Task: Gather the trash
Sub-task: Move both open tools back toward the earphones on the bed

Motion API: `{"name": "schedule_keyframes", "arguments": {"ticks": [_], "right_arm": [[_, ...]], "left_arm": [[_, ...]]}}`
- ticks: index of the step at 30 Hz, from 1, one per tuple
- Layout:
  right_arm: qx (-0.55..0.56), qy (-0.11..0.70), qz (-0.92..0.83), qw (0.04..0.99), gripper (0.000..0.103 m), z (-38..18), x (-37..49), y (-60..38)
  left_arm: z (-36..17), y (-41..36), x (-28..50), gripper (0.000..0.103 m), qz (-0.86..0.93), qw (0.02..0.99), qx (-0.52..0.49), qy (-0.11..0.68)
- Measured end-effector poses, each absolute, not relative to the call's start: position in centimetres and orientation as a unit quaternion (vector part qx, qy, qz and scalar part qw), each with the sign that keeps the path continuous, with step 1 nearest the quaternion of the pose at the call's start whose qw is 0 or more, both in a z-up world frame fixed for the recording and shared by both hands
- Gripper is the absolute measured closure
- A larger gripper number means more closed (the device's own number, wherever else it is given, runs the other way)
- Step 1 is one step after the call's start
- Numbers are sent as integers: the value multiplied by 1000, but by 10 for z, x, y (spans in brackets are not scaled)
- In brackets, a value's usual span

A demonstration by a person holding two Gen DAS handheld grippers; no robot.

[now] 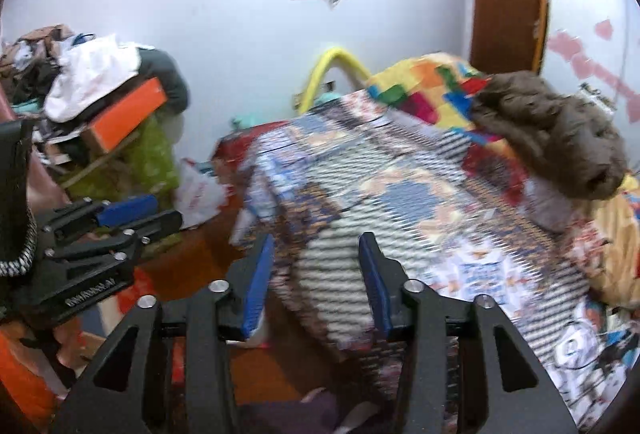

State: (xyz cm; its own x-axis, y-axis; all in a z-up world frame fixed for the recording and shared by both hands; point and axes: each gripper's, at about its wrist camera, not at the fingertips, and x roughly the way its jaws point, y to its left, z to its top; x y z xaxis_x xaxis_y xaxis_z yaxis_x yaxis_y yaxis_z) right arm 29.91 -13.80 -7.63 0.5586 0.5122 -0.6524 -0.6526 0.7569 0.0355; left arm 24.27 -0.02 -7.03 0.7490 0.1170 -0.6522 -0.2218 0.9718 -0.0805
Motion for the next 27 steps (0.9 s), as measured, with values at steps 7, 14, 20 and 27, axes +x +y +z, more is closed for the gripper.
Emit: {"name": "schedule_keyframes", "arguments": {"ticks": [7, 14, 20, 27], "right_arm": [[-103, 350, 270, 891, 55, -89, 351, -192], [-58, 397, 225, 888, 49, -118, 412, -245], [-20, 428, 173, 887, 33, -155, 466, -276], [16, 453, 159, 877, 33, -198, 533, -278]], "left_arm": [[-75, -40, 307, 45, 65, 932, -55, 352], [-97, -68, 375, 45, 39, 926, -40, 373], [-129, -85, 431, 45, 27, 919, -15, 392], [-173, -88, 489, 45, 13, 909, -17, 417]]}}
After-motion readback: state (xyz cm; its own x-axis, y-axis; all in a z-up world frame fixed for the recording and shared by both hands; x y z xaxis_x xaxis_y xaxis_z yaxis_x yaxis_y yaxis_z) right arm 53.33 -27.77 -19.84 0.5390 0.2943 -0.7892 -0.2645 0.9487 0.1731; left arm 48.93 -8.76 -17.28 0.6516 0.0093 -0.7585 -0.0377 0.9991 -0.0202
